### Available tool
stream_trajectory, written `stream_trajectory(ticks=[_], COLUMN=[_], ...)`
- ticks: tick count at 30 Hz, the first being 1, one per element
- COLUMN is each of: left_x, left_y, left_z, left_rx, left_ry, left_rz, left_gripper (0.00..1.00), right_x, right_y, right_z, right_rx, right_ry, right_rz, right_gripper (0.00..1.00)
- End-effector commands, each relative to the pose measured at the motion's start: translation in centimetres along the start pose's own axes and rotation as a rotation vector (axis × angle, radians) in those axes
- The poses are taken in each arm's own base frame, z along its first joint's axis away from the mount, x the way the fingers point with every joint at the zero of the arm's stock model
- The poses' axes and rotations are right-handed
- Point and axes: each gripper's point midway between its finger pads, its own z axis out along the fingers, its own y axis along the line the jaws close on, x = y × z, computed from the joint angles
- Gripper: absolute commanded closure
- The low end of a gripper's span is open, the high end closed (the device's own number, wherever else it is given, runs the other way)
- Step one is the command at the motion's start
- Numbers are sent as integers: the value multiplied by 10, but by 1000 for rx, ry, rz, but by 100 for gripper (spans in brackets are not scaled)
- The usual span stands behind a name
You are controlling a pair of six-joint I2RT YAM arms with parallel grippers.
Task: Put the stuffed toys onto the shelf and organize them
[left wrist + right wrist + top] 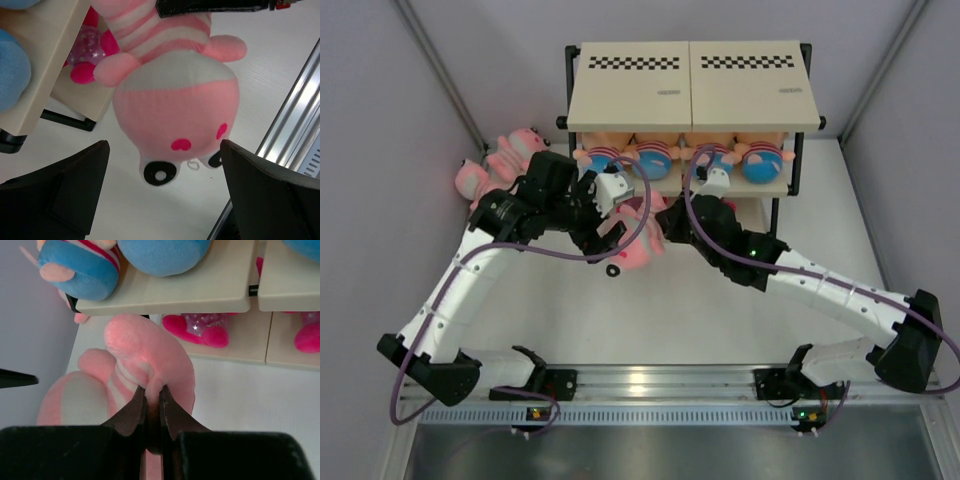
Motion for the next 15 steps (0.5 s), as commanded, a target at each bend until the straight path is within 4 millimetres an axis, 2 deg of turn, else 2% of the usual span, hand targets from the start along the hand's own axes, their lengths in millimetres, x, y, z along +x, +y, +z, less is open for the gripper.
stream_trajectory(ticks=[1,5,8,9,11,12,13,14,15], left_x=[-13,-5,3,4,4,5,5,6,8], left_y=[11,8,9,7,1,-1,-2,-2,-1], left_z=[13,23,35,36,41,42,42,43,44], left_rx=[-52,-31,-21,-10,34,46,52,57,57], left_ry=[-30,-24,-5,-5,-10,-9,-11,-9,-4], left_rz=[25,33,20,22,31,37,45,55,60], left_gripper=[2,2,4,25,47,72,89,100,100], right_x=[-37,-48,-47,-39,-28,-25,-24,-19,-16], right_y=[46,55,65,70,78,78,80,83,81], right_z=[-11,-24,-32,-34,-38,-40,-43,-46,-48], right_rx=[-128,-186,-260,-298,-364,-378,-397,-424,-438], right_ry=[-102,-121,-109,-75,-35,-26,-21,3,10], right_rz=[95,119,137,137,153,146,130,97,14], right_gripper=[100,100,100,100,100,100,100,100,100])
